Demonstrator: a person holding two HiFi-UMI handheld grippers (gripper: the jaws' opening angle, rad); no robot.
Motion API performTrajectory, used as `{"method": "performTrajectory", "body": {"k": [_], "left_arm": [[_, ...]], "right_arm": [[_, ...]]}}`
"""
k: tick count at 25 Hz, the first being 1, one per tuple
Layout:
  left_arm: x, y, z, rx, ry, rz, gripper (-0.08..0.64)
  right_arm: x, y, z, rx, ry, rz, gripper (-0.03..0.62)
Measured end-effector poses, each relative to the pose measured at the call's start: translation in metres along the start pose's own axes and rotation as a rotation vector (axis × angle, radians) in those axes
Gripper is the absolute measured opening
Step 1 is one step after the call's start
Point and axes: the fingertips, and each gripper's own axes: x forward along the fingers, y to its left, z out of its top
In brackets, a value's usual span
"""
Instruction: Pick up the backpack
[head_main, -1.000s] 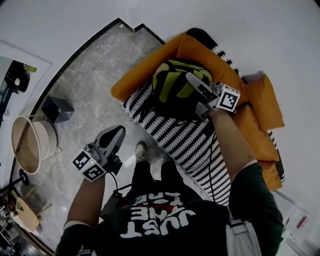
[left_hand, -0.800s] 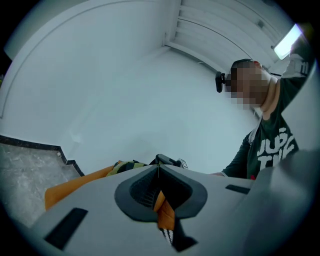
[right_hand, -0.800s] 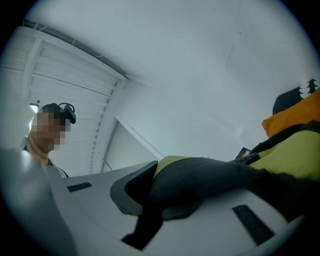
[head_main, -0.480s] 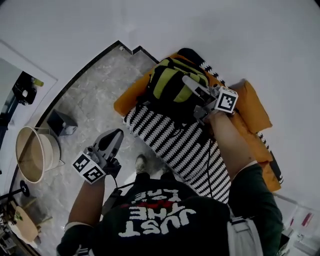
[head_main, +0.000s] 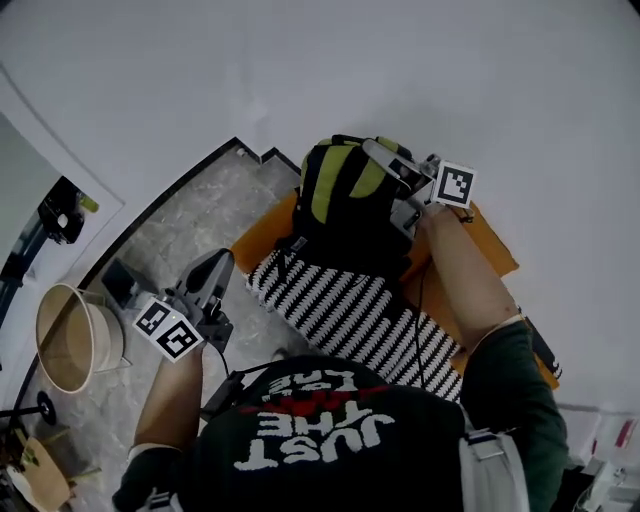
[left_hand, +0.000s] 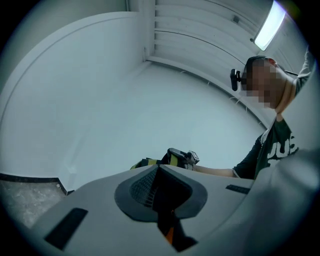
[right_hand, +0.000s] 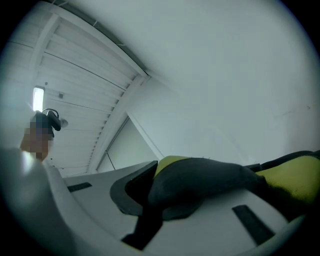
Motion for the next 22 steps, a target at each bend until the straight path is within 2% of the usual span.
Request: {"method": "performTrajectory", "body": {"k": [3, 8, 13, 19, 22], "left_arm": [[0.006, -0.009, 0.021, 0.042, -0.001, 0.010, 0.015], [0.019, -0.016, 0.080, 0.096, -0.019, 0.008, 0.015], [0.032, -0.024, 0.109, 0.169, -0.023, -0.013, 0.015], [0.051, -0.070, 0.203, 0.212, -0.055, -0.020, 0.015], [0.054, -0.074, 0.211, 0.241, -0.058, -0.036, 0.015]], "right_arm": [[-0.002, 0.024, 0.022, -0.044, -0.001, -0.021, 0.045], [0.015, 0.062, 0.082, -0.140, 0.000, -0.074, 0.046], [0.021, 0.091, 0.123, -0.216, -0.021, -0.088, 0.044], [0.037, 0.176, 0.228, -0.306, -0.043, -0.099, 0.044], [0.040, 0.189, 0.236, -0.334, -0.050, -0.095, 0.044]]}}
